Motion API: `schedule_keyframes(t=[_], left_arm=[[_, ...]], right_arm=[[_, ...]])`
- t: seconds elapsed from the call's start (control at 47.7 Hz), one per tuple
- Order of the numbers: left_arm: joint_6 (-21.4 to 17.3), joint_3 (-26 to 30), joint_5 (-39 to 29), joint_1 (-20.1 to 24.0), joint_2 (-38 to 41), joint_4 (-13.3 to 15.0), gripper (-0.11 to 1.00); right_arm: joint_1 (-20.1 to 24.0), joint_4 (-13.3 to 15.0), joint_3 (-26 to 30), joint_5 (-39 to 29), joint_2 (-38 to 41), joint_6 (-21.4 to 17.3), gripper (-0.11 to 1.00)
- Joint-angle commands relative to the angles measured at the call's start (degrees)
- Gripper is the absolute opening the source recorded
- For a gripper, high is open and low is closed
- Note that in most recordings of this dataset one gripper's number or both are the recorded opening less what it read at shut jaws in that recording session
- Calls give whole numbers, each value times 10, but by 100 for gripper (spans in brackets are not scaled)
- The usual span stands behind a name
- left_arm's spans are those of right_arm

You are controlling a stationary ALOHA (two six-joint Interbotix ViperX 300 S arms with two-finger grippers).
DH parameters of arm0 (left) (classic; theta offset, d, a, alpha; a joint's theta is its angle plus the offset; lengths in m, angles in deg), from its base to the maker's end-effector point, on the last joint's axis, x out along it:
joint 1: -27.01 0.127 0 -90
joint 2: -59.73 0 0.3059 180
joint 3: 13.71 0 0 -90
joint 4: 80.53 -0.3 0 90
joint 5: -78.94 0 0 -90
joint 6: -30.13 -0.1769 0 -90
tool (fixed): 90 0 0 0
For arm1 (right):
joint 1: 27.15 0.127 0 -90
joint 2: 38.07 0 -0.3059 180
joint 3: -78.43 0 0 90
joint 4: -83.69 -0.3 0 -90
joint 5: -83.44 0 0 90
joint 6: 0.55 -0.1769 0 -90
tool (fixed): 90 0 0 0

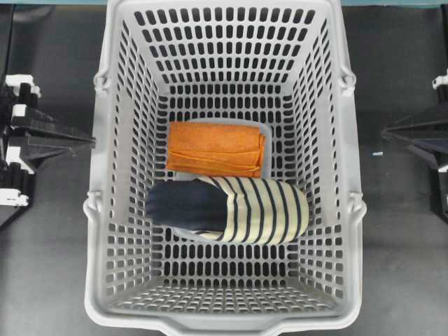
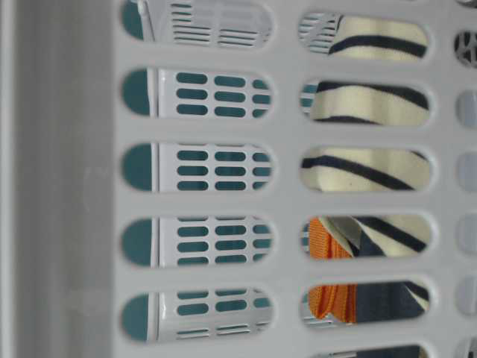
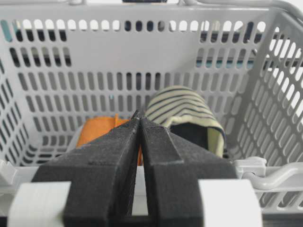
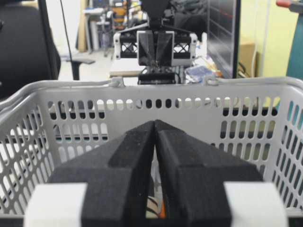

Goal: Pick up the slipper from the shopping basket with the left arm.
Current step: 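Move the left gripper over the basket toward the striped slipper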

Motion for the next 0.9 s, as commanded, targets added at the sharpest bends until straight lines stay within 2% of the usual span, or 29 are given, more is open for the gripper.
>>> schedule_keyframes(t=[0.0, 0.063, 0.126, 0.377, 0.65, 0.881], left_arm=[[11, 41, -42, -10, -2, -25, 6], [18, 69, -96, -13, 2, -25, 1], [24, 109, -165, -18, 11, -25, 0], [25, 259, -356, -36, 87, -25, 0], [25, 399, -495, -49, 218, -25, 0], [25, 509, -576, -55, 347, -25, 0]], right_arm=[[4, -1, 6, 3, 4, -5, 0], [5, -4, 5, -5, 0, -6, 5], [8, -4, 6, -19, -5, -10, -1], [9, -4, 10, -86, -32, -20, -1], [9, -4, 12, -117, -47, -21, -1], [9, -4, 11, -120, -50, -22, -1]])
